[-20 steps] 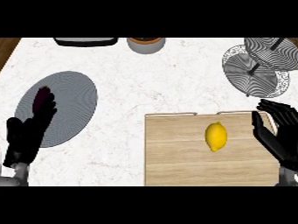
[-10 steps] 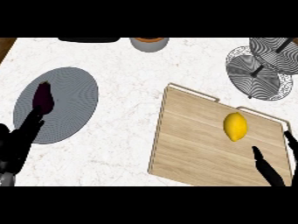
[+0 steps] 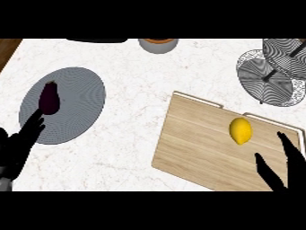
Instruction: Pick the lemon from the tray and place it in the tiered basket
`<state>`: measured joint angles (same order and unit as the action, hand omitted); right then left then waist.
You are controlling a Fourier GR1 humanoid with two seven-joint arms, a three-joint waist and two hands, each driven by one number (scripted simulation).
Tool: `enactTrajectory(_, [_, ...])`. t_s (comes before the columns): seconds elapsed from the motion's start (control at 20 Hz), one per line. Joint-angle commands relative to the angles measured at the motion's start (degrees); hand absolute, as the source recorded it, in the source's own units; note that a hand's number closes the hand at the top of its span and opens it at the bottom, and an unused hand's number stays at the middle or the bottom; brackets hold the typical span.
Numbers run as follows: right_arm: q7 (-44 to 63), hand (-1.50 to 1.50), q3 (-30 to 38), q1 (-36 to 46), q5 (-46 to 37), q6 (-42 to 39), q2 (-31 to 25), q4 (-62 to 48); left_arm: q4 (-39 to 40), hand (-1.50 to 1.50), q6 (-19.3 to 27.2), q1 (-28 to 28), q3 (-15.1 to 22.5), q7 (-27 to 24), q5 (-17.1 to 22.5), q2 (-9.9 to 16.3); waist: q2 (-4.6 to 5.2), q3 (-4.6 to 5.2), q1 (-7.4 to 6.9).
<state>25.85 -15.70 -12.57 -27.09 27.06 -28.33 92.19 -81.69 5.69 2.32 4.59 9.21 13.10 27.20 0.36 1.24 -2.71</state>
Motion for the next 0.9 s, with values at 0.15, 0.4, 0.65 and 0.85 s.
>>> enactTrajectory(0.15, [33.36, -1.5, -4.93, 14.19, -6.61, -15.63, 1.53, 10.2, 2.4, 0.0, -2.18, -0.13, -2.2, -0.5, 1.42, 1.41, -0.2, -0.77, 0.33])
enactTrajectory(0.4, [52.32, -1.5, -8.77, 24.14, -5.89, -27.62, 7.29, 11.97, 4.41, 0.0, -2.63, -0.38, -2.47, -2.51, 1.02, 0.46, -0.26, -0.95, 1.22])
enactTrajectory(0.65, [59.17, -1.5, -7.12, 26.72, -6.03, -33.28, 7.86, 12.35, 5.38, 0.0, -0.88, -0.01, -1.71, -4.0, -0.65, -1.9, -0.39, -1.01, 2.41])
enactTrajectory(0.85, [59.3, -1.5, -3.53, 25.37, -5.85, -34.89, 7.5, 13.16, 2.97, 0.0, -0.46, 1.91, -1.76, -2.98, -0.61, -2.11, -0.57, -1.08, 2.65])
